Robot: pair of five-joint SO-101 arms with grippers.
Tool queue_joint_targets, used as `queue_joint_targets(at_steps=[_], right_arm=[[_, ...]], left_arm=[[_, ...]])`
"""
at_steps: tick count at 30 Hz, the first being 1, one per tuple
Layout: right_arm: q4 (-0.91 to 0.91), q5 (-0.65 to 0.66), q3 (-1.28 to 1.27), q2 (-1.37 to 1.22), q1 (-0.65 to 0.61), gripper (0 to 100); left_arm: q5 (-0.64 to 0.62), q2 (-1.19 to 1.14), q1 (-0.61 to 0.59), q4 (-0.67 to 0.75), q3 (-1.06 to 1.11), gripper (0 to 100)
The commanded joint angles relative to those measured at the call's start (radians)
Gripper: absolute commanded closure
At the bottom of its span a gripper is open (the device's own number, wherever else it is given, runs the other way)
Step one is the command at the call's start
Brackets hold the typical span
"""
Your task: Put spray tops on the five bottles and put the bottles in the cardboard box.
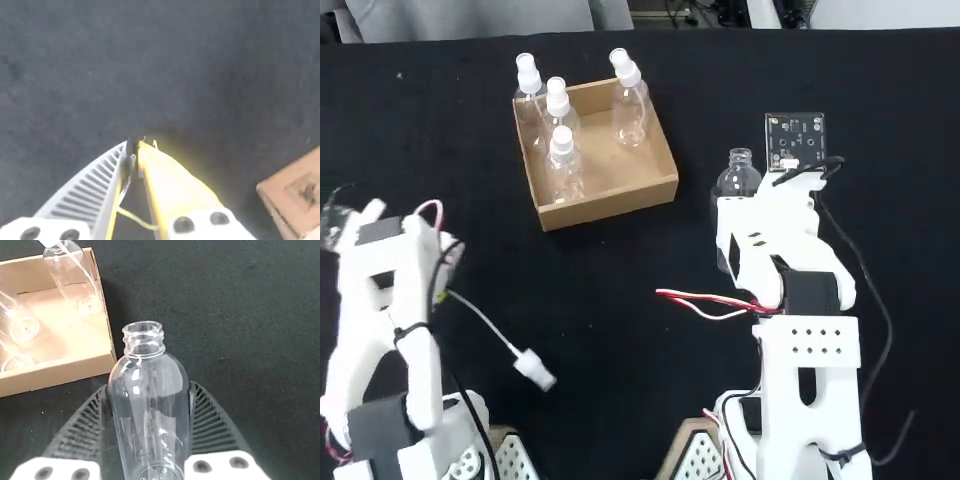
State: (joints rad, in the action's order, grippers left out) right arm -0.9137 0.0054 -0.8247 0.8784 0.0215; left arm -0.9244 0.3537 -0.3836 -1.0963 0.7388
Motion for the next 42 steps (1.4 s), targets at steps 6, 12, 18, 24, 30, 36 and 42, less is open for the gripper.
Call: queue_joint_targets(at_steps=[6,12,18,24,30,36,42], right_arm=[[0.029,0.000,0.002,0.030,0.021,96.7],[0.029,0.000,0.002,0.030,0.021,96.7],[0.029,0.000,0.002,0.030,0.021,96.7],[0.029,0.000,0.002,0.030,0.021,96.7],[0.029,0.000,0.002,0.031,0.021,96.7],[0.028,0.000,0.002,0.031,0.021,96.7],[0.028,0.000,0.002,0.033,0.021,96.7]], left_arm=[[-0.006,0.015,-0.170,0.014,-0.059,97],[-0.006,0.015,-0.288,0.014,-0.061,97],[-0.002,0.015,-0.390,0.005,-0.108,97],[0.015,0.015,-0.423,0.011,-0.119,97],[0.163,0.015,-0.427,0.005,-0.114,87],[0.146,0.017,-0.475,-0.006,-0.137,73],[0.402,0.017,-0.486,-0.153,-0.254,71]])
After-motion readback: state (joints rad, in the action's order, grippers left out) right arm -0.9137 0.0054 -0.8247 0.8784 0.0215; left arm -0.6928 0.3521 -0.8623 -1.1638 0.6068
